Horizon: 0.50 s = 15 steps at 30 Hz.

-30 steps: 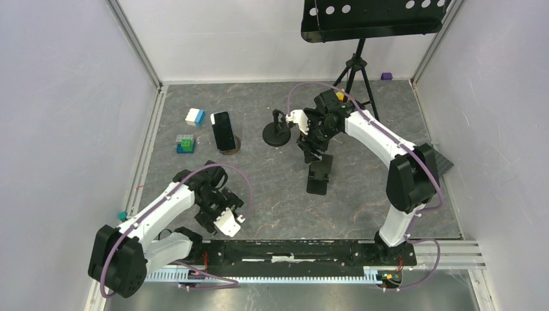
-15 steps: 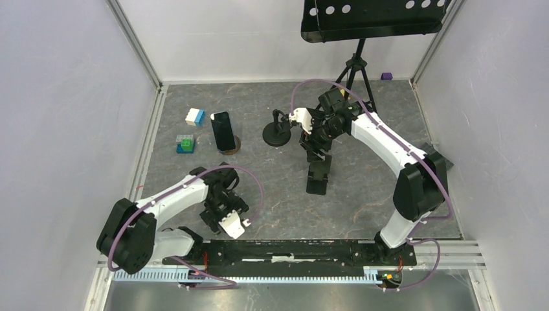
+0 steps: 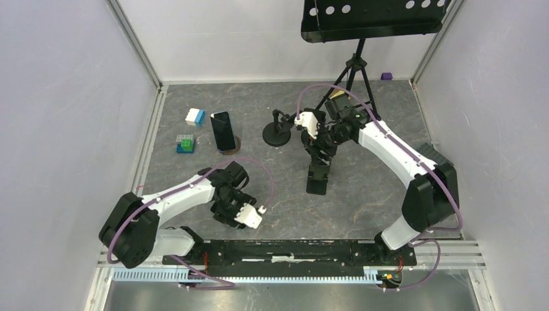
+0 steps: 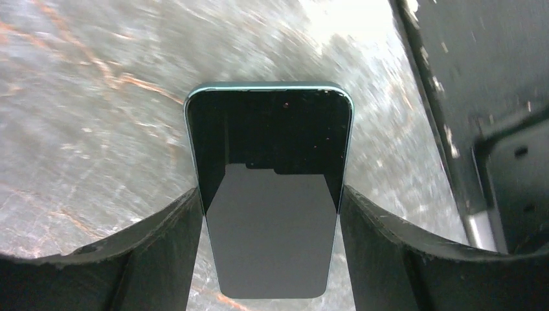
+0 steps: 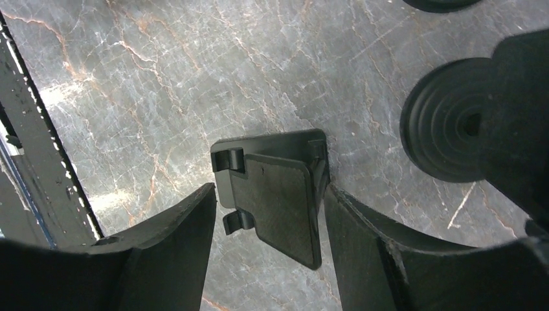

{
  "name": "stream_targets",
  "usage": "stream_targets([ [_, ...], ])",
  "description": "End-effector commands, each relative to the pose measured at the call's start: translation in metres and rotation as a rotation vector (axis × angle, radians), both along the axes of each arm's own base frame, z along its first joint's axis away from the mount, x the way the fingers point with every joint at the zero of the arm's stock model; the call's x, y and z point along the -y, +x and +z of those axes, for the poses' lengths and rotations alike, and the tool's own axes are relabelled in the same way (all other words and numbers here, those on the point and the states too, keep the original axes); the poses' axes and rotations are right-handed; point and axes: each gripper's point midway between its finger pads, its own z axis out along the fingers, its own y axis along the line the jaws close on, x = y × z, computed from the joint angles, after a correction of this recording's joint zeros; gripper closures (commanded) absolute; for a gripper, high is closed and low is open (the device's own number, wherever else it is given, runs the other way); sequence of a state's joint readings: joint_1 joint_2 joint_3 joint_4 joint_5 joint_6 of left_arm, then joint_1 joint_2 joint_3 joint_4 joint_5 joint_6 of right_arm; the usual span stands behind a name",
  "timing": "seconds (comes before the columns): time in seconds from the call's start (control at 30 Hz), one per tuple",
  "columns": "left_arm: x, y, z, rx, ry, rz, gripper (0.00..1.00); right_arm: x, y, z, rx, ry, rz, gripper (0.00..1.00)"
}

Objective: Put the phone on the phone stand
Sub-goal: Pick up the phone at the center of the board.

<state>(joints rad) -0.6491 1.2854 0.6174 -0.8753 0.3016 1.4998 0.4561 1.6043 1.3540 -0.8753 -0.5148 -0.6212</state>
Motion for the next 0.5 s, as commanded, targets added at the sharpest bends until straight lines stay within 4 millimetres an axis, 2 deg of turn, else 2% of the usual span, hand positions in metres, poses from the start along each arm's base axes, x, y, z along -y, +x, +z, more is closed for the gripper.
stream_targets([
  [0.0,0.064,0.029,-0.002,0.003,-0.247,0.262,0.89,0.007,0.008,0.020,0.058,0.063,-0.063,0.33],
  [0.1,0.084,0.041,0.008,-0.008,-0.321,0.365,0.96,0.006,0.004,0.029,0.050,0.124,-0.056,0.33],
  [0.2,0.098,0.053,0.014,-0.010,-0.380,0.457,0.98,-0.008,-0.006,0.041,0.041,0.243,-0.020,0.33],
  [0.37,0.101,0.075,0.019,0.079,-0.419,0.558,0.98,-0.031,-0.011,0.053,0.046,0.410,0.018,0.33],
  [0.47,0.102,0.079,0.024,0.089,-0.436,0.593,0.98,-0.046,-0.022,0.047,0.000,0.460,0.066,0.34],
])
